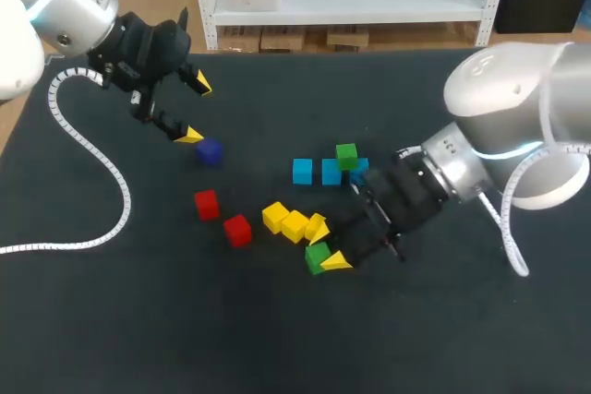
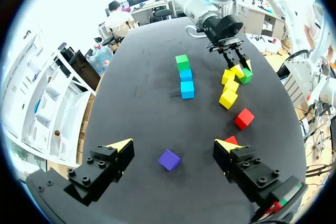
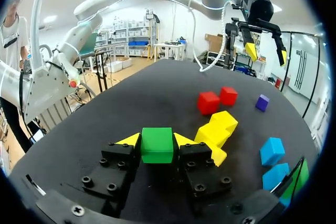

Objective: Place the blue cubes, place green cubes on the blue cubes, place the yellow cubes on the green cubes, then place the red cubes on the yellow cubes, and place purple cube on the red cubes.

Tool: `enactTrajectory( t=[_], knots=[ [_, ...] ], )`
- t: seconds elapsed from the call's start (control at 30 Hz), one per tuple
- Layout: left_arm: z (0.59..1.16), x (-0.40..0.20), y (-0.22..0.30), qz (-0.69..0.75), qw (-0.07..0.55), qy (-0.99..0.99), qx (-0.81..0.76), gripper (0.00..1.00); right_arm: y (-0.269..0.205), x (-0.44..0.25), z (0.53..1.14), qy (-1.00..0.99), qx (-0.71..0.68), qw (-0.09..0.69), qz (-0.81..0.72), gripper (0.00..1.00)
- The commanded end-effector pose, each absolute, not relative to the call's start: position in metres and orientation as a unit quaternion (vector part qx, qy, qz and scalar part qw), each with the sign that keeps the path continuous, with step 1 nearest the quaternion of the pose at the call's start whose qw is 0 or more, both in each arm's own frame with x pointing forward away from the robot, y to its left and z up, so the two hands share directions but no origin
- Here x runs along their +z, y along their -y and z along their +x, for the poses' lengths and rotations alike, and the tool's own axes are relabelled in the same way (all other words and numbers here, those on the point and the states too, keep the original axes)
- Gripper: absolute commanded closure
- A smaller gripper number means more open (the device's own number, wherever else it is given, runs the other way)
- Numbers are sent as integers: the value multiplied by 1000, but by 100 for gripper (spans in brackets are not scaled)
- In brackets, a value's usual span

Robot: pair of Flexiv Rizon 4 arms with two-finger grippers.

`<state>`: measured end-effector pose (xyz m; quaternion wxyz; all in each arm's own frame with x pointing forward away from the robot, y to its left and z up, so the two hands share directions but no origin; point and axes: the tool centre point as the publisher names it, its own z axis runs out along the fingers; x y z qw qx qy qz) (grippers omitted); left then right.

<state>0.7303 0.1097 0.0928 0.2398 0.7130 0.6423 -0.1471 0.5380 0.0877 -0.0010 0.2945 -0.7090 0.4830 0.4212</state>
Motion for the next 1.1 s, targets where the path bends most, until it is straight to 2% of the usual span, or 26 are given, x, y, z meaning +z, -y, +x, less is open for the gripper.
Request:
enactTrajectory(
  t=[0.03,0.07,0.13,0.17,0.2,0.6,1.1],
  knots=[
    [731,92,-111,714,241,-641,-148,0,-90,-2,542,-478,427,290,-711,80],
    [731,92,-111,714,241,-641,-148,0,-89,-2,541,-478,427,289,-711,66],
    [731,92,-111,714,241,-641,-148,0,-88,-2,540,-477,427,286,-713,44],
    [731,92,-111,714,241,-641,-148,0,-87,-2,539,-478,426,286,-713,7],
    [731,92,-111,714,241,-641,-148,0,-85,-1,539,-478,425,285,-714,0],
    [731,92,-111,714,241,-641,-148,0,-45,23,540,-503,392,295,-711,0],
    [731,92,-111,714,241,-641,-148,0,76,56,583,-581,348,326,-660,0]
  ],
)
